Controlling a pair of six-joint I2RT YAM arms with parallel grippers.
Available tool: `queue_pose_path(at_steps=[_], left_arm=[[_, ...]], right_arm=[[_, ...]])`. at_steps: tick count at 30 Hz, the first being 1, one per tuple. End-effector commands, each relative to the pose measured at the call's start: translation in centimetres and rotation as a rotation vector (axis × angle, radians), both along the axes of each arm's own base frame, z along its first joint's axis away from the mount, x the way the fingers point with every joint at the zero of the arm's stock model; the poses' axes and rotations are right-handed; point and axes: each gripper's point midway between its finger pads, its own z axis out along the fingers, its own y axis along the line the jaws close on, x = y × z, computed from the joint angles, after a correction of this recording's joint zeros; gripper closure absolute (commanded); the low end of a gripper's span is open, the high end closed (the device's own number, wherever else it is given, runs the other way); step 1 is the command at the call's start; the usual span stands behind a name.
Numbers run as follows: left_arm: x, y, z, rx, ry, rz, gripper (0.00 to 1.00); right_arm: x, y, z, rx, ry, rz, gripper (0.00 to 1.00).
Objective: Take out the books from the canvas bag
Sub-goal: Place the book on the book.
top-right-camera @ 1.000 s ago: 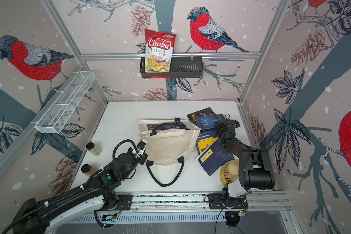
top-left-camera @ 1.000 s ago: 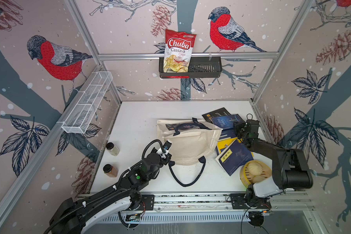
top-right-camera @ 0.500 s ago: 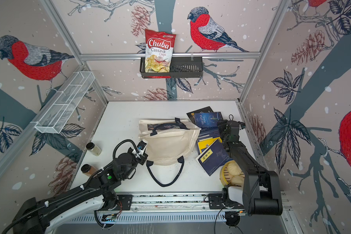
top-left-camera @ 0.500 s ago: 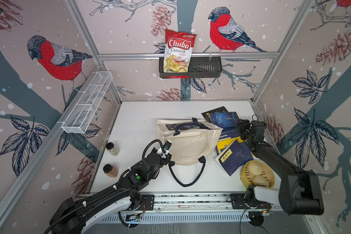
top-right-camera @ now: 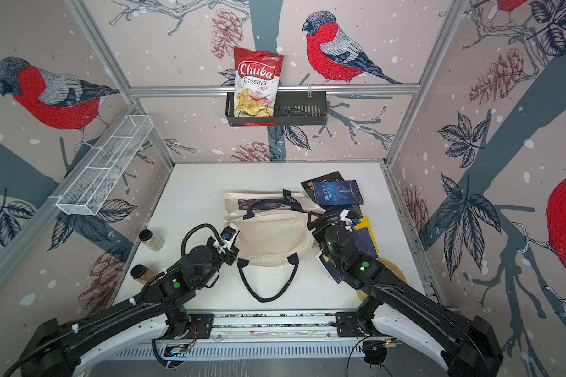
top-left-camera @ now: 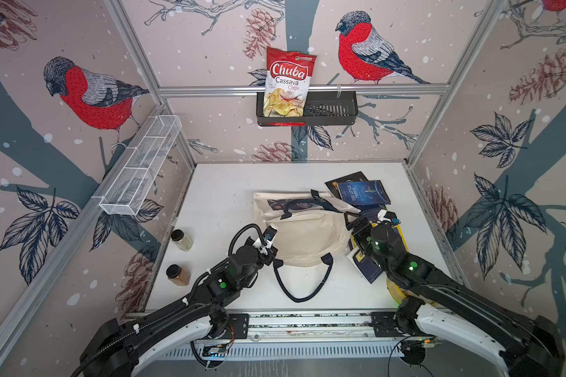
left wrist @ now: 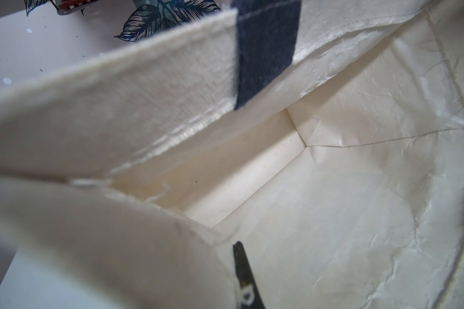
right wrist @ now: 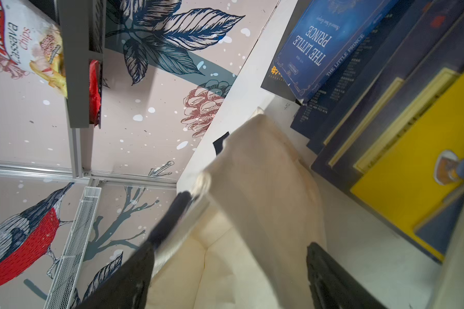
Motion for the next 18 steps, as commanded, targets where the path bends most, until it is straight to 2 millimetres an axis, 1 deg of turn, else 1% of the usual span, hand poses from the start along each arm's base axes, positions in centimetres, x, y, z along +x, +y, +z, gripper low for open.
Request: queue_pose_path(at_steps=[1,3,5,7,8,9,11,13,15,18], left_arm=[[0.4,-0.3,1.3,-0.056,-0.014,0.008,1.0],[0.6,-0.3,1.3,-0.062,-0.001,0.018,1.0],[0.9,-0.3,1.2,-0.065,0.009,0.029,1.0],[0.9,-0.2,1.2,-0.07,0.018,0.035,1.0],[0.9,-0.2,1.2,-0.072,0.021,0.035,1.0],[0.9,-0.3,1.1,-0.073,0.023,0.034,1.0],[0.9,-0.4,1.2,-0.075,0.025,0.029,1.0],[1.0,-0.4,1.3,-0.078,0.028,0.031,1.0],[1.0,-0.4,1.3,-0.078,0.031,0.035,1.0],[1.0,-0.4,1.2,-0.081,0.033,0.031,1.0]], right_arm=[[-2.0,-1.0,-0.3,0.008,0.016,-0.094,0.06],[-3.8,-0.1,-0.3,0.017,0.03,-0.065,0.06],[-5.3,-0.6,0.0,0.006,0.041,-0.075,0.06],[-6.5,-1.0,0.2,0.041,0.039,-0.066,0.05],[-7.1,-0.6,0.0,0.073,0.043,-0.048,0.05],[-7.6,0.0,-0.4,0.096,0.047,-0.022,0.0],[-8.5,1.9,-1.6,0.119,0.07,0.035,0.0],[-9.3,4.2,-2.7,0.095,0.091,0.085,0.0],[-9.7,6.2,-3.1,0.075,0.099,0.115,0.0],[-10.0,9.0,-3.3,0.112,0.1,0.161,0.0]])
